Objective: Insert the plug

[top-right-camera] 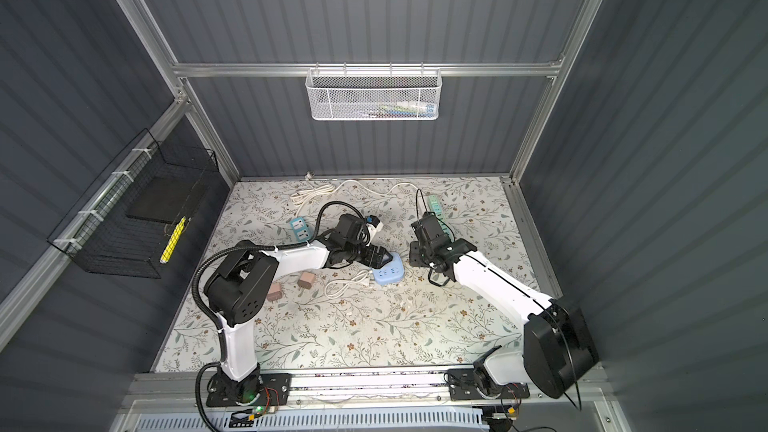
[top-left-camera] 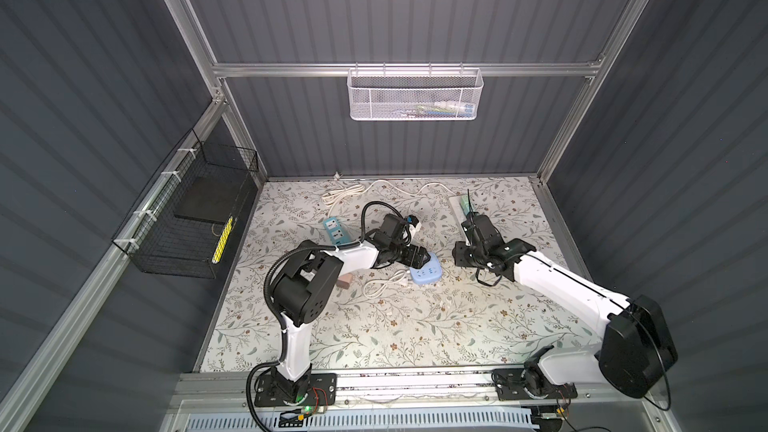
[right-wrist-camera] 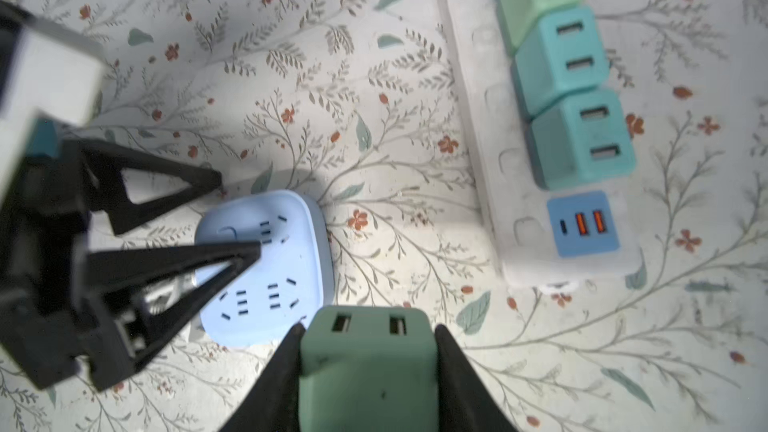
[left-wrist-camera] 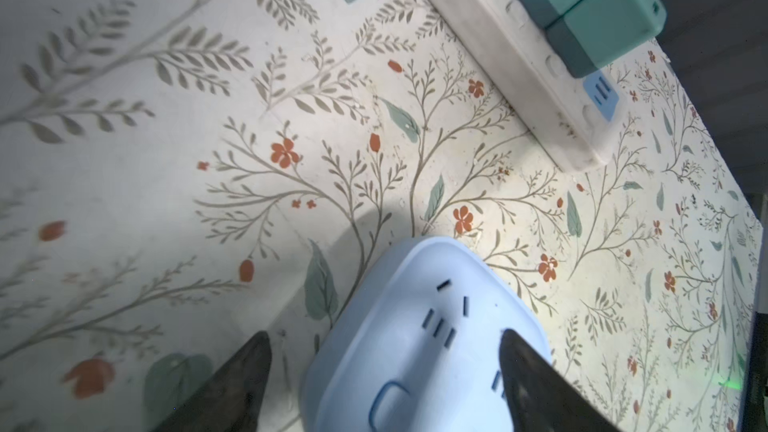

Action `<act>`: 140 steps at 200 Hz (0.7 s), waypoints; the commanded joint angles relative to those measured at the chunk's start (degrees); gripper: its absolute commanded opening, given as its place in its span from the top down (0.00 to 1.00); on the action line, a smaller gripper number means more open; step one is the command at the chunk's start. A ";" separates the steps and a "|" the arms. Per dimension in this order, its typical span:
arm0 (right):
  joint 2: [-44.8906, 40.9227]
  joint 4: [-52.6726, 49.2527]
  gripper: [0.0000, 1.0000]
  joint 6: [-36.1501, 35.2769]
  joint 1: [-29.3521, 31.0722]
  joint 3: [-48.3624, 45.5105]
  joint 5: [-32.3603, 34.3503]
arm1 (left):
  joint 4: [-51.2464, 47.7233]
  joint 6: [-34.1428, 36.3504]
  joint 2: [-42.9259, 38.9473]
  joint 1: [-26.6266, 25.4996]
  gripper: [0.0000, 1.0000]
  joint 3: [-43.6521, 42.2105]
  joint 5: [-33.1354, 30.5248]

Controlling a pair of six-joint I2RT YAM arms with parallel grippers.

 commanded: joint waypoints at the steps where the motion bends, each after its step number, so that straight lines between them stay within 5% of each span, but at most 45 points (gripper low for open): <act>1: -2.09 -1.02 0.70 3.63 2.95 -3.28 1.24 | -3.78 1.10 -6.42 0.56 0.11 1.74 -3.82; 82: 3.66 3.23 0.69 16.71 21.14 -5.89 6.02 | -16.90 -17.91 -41.40 0.49 0.11 -20.43 -25.17; 140: 12.70 0.64 0.69 29.11 27.07 -3.76 10.24 | -18.51 -25.19 -59.47 0.47 0.12 -34.24 -25.12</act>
